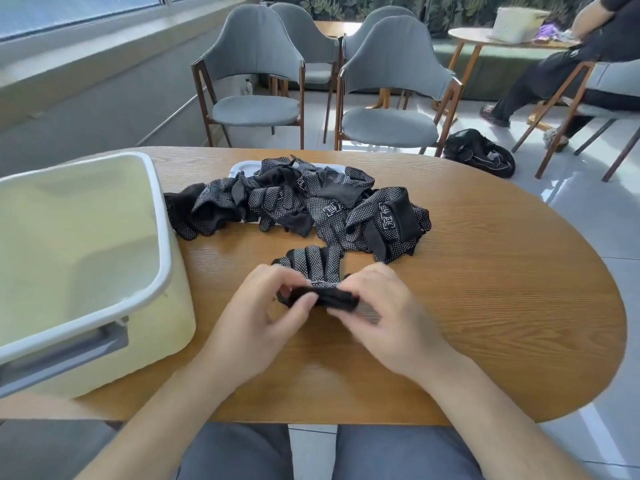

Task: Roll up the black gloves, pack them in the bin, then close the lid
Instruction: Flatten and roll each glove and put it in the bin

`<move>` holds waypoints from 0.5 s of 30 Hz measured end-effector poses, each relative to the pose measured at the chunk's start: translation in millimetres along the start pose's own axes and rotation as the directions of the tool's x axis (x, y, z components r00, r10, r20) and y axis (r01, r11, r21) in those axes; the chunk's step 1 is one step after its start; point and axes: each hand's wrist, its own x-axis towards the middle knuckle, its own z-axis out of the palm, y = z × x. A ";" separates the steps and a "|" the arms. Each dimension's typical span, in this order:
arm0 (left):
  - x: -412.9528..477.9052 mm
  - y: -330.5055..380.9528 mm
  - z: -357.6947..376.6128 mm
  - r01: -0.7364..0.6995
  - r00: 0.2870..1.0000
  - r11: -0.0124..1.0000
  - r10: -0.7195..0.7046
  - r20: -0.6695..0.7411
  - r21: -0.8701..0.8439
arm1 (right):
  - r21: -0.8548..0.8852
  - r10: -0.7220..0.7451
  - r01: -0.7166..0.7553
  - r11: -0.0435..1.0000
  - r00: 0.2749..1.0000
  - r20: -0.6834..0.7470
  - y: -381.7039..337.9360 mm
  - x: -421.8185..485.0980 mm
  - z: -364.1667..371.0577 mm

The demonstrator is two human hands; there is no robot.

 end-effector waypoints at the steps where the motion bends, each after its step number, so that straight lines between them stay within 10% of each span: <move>1: 6.1 4.9 -2.9 0.048 0.999 0.997 -0.048 -0.002 -0.069 | 0.051 0.052 -0.049 0.997 0.997 -0.057 -2.9 8.3 -4.9; 5: 32.5 18.4 -14.6 0.163 0.987 0.953 -0.158 0.041 -0.257 | 0.339 0.338 -0.314 0.887 0.941 -0.013 -13.9 40.6 -28.5; 15: 61.6 53.9 -22.4 0.220 0.964 0.798 -0.265 0.002 -0.561 | 0.506 0.365 -0.301 0.808 0.931 -0.029 -28.4 70.7 -55.0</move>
